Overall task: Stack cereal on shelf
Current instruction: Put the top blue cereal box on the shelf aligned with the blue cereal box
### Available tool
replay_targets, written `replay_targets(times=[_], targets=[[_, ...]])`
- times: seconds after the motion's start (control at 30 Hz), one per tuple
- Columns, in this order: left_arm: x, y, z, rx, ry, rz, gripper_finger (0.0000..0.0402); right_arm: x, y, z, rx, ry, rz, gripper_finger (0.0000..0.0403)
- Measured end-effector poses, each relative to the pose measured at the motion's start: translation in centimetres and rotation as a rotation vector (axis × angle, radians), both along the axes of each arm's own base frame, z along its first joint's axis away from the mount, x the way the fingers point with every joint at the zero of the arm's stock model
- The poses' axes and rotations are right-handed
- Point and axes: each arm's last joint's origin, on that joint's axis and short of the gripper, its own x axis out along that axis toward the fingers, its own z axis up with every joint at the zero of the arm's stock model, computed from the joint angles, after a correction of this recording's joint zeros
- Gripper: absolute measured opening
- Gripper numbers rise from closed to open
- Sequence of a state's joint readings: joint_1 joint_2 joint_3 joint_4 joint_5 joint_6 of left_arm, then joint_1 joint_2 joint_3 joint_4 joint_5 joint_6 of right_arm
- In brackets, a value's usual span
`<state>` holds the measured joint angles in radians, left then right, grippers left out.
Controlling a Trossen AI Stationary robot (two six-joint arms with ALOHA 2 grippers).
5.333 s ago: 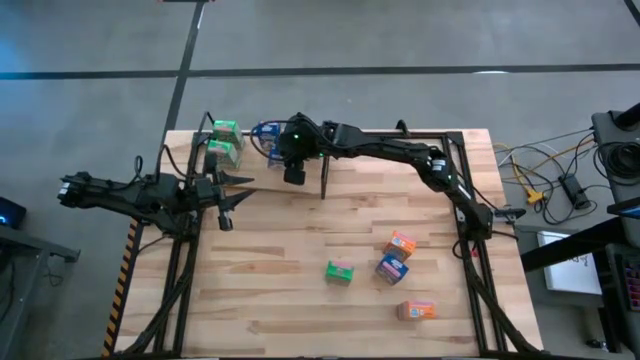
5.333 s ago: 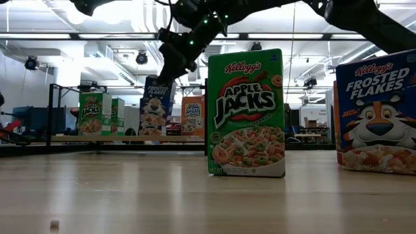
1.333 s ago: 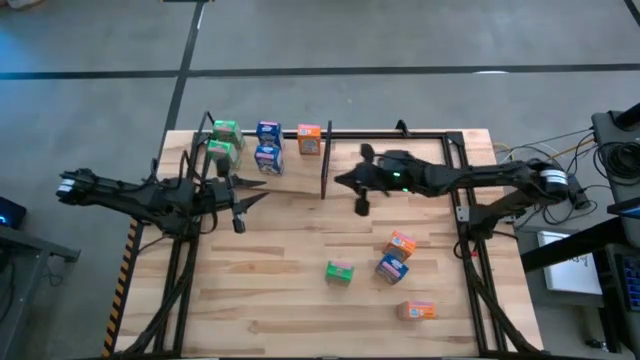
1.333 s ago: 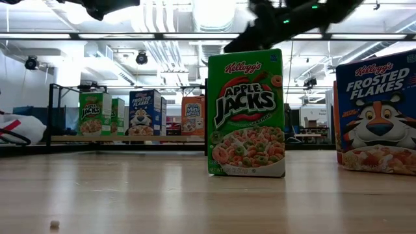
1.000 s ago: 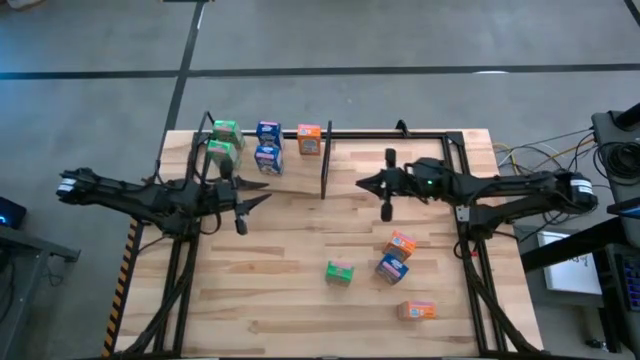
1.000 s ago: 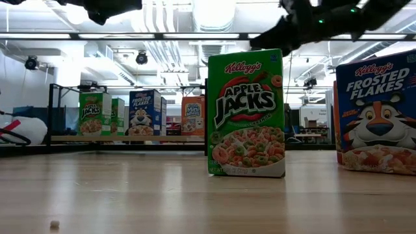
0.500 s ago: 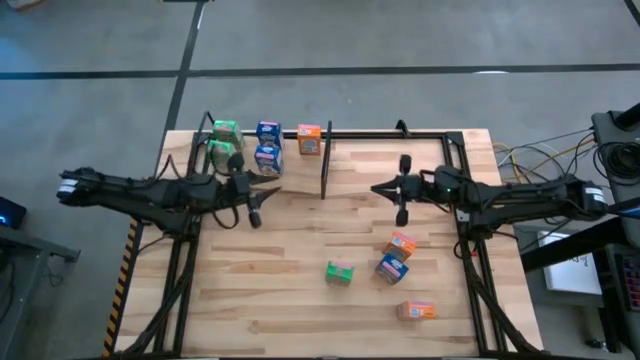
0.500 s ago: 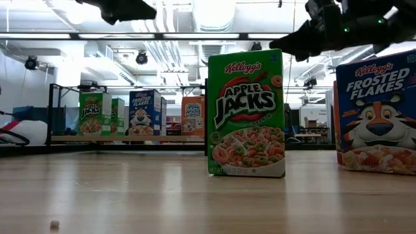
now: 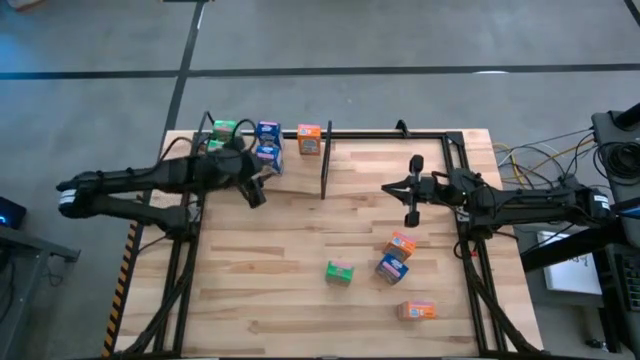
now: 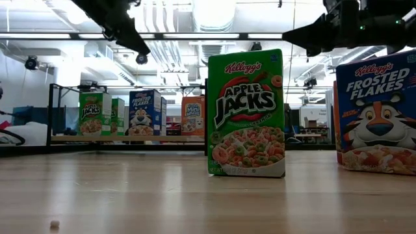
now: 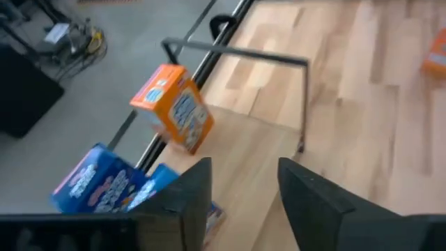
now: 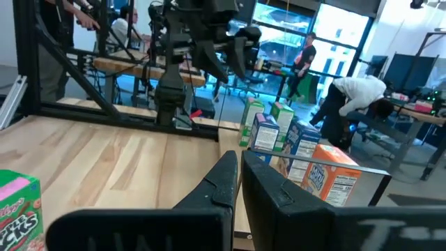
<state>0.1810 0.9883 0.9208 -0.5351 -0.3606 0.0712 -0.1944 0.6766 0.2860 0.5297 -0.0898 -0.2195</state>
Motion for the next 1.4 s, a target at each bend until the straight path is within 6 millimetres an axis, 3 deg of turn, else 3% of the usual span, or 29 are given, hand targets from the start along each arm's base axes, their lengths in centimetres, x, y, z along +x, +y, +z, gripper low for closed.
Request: replay_targets(times=[0.27,0.43,0.73,0.93,1.4], targets=[[0.6,2.5,0.2,0.047,0.139,-0.023,0.0233,-0.4,0.1,0.0,-0.001,-0.012,0.000,0.0012],[1.4,4.2,-0.5,0.072,0.237,-0.081,0.0263,-0.3,0.1,-0.1,-0.001,-0.008,-0.001,0.0012],[1.6,8.0,-2.6,0.018,0.334,-0.194,0.0261,-0.3,0.1,-0.1,-0.001,-0.006,-0.003,0.0012],[1.1,10.2,-2.5,-0.026,0.301,-0.204,0.0257,-0.3,0.0,-0.2,0.001,-0.002,-0.003,0.0012],[0.3,11.9,-3.4,-0.120,0.291,-0.235,0.0253,-0.3,0.0,-0.3,0.006,0.015,-0.003,0.0012]])
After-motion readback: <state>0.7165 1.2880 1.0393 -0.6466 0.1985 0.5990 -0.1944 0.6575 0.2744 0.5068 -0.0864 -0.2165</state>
